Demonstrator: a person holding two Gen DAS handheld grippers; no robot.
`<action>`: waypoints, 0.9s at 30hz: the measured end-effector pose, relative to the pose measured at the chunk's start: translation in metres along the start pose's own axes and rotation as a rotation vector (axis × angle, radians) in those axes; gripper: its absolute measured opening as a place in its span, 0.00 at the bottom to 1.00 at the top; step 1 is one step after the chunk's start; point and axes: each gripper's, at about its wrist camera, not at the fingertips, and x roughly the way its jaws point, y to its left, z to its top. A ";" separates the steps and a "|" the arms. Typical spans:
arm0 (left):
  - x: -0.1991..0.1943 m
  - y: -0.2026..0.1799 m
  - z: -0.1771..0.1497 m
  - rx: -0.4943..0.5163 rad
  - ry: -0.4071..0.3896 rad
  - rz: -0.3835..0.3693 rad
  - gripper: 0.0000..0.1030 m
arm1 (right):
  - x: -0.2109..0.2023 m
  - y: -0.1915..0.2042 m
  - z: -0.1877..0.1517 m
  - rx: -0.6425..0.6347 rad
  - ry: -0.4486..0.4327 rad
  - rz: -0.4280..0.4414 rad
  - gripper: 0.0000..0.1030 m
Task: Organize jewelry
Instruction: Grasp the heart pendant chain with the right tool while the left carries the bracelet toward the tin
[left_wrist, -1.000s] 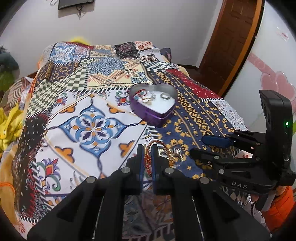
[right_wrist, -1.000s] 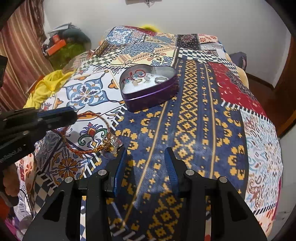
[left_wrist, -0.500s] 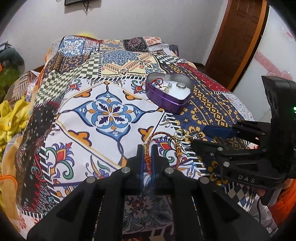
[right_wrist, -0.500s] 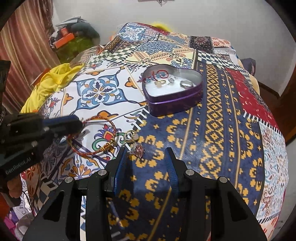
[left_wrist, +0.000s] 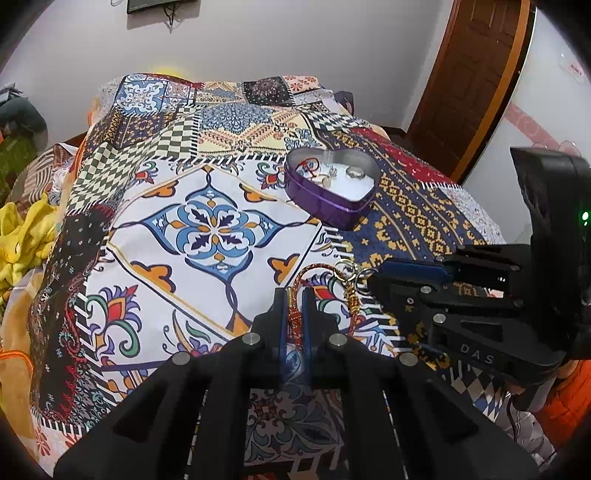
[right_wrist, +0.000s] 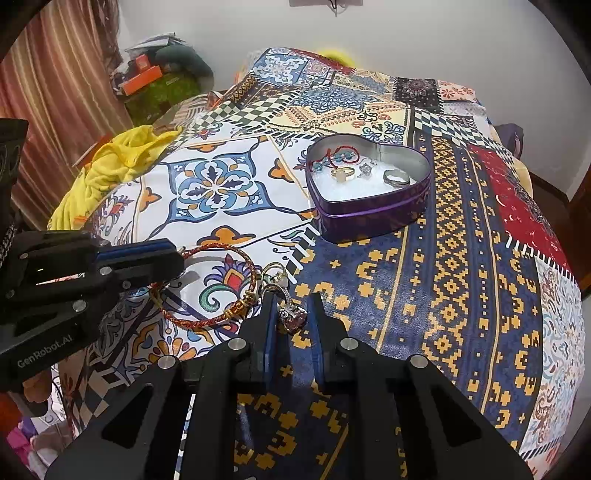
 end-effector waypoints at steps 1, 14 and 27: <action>-0.002 -0.001 0.002 0.003 -0.007 0.001 0.05 | -0.001 -0.001 0.000 0.004 -0.003 -0.002 0.14; -0.023 -0.018 0.029 0.042 -0.099 -0.012 0.05 | -0.032 -0.016 0.011 0.055 -0.100 -0.023 0.15; -0.023 -0.036 0.064 0.094 -0.170 -0.011 0.05 | -0.053 -0.039 0.025 0.105 -0.187 -0.055 0.15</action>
